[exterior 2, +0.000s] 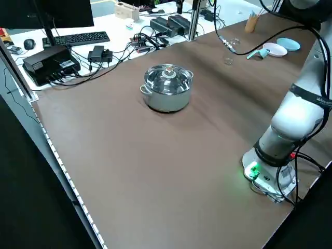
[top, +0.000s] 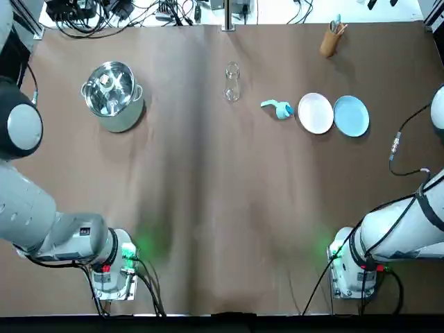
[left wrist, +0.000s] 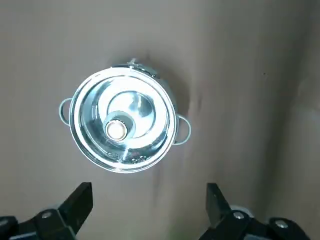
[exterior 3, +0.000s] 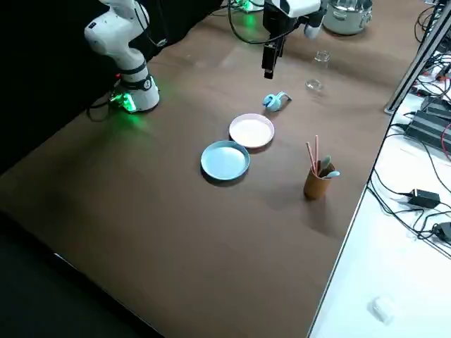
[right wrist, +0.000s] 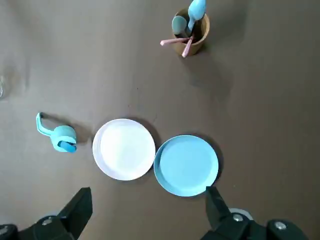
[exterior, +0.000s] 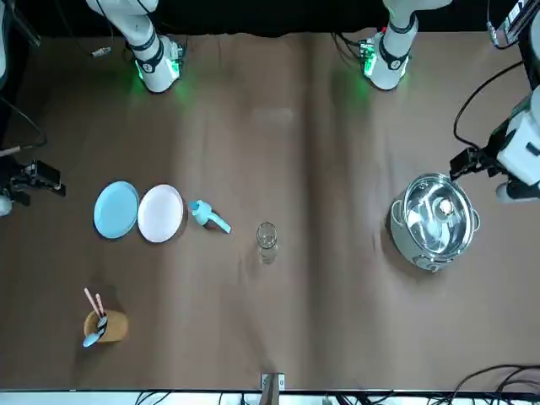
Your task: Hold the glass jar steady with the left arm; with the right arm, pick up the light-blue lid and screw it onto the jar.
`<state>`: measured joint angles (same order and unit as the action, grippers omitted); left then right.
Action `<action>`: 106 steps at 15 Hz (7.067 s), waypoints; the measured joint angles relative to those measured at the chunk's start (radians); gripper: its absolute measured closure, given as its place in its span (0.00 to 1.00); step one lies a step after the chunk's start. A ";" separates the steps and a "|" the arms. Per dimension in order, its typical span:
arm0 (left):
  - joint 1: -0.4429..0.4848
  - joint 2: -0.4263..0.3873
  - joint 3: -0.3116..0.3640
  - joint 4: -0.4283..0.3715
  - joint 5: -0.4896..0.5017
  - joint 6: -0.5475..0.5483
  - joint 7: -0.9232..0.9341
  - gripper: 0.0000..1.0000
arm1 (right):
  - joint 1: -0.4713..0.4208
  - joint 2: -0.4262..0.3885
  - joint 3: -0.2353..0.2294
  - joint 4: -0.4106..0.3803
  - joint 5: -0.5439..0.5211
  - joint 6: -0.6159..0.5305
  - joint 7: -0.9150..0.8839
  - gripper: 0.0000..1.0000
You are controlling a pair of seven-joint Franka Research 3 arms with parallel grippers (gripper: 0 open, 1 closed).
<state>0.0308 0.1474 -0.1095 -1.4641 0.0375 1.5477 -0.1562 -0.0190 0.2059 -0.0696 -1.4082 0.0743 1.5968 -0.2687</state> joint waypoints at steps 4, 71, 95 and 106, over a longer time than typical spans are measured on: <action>-0.007 0.060 -0.018 0.001 -0.001 0.001 -0.014 0.00 | 0.026 0.026 0.012 -0.008 0.004 -0.003 -0.148 0.00; -0.113 0.668 -0.128 0.020 -1.365 0.041 -0.740 0.00 | 0.453 0.118 0.021 -0.865 0.502 1.109 -0.931 0.03; -0.078 0.757 -0.122 0.020 -1.296 -0.167 1.048 0.00 | 0.467 0.174 0.044 -0.866 0.606 1.173 -0.931 0.04; -0.126 0.800 -0.123 0.022 -1.296 -0.088 1.868 0.00 | 0.467 0.173 0.044 -0.862 0.606 1.176 -0.934 0.33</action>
<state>-0.0955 0.9473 -0.2323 -1.4421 -1.2587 1.4601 1.7122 0.4476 0.3784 -0.0252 -2.2701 0.6808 2.7730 -1.2025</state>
